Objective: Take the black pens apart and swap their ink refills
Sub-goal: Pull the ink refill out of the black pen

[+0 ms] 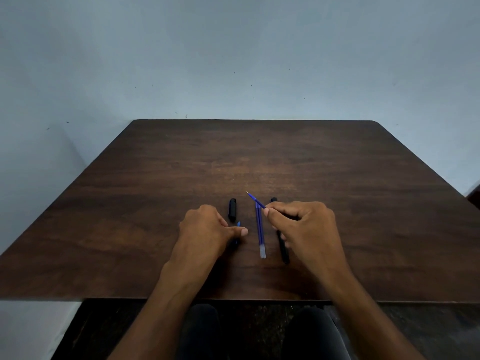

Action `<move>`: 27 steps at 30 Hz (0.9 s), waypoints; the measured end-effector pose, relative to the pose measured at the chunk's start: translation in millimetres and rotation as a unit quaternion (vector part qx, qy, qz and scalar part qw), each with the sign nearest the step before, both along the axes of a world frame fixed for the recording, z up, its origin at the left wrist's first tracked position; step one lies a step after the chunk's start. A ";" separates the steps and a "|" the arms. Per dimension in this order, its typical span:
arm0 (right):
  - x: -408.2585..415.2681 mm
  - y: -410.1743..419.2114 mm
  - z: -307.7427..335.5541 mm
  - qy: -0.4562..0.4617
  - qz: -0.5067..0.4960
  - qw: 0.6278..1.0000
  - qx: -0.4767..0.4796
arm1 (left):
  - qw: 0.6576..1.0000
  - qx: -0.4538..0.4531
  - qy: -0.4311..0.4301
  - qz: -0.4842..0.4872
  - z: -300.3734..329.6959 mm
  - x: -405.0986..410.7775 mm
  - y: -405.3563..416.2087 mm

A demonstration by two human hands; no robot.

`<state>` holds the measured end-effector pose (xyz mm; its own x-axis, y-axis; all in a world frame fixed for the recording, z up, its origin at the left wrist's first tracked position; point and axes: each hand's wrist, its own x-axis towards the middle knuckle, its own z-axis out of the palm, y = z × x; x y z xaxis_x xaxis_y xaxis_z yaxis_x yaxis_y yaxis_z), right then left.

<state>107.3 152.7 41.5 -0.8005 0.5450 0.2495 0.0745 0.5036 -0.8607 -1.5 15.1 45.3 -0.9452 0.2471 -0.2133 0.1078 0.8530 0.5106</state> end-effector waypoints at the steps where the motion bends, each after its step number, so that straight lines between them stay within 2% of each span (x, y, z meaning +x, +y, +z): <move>1: -0.1 0.2 -0.3 -0.002 0.000 1.000 0.000 | 1.000 -0.001 -0.002 0.000 0.2 0.0 0.2; 6: -0.9 0.9 -2.4 0.003 0.005 1.000 -0.007 | 1.000 -0.002 0.023 0.002 -2.7 0.4 -1.7; 20: -6.2 -1.4 -7.9 0.008 0.013 1.000 0.016 | 1.000 -0.015 0.000 -0.002 5.3 2.7 -3.3; 27: -6.4 0.2 -7.8 0.015 0.015 1.000 -0.010 | 1.000 -0.008 0.005 -0.002 6.8 2.7 -3.6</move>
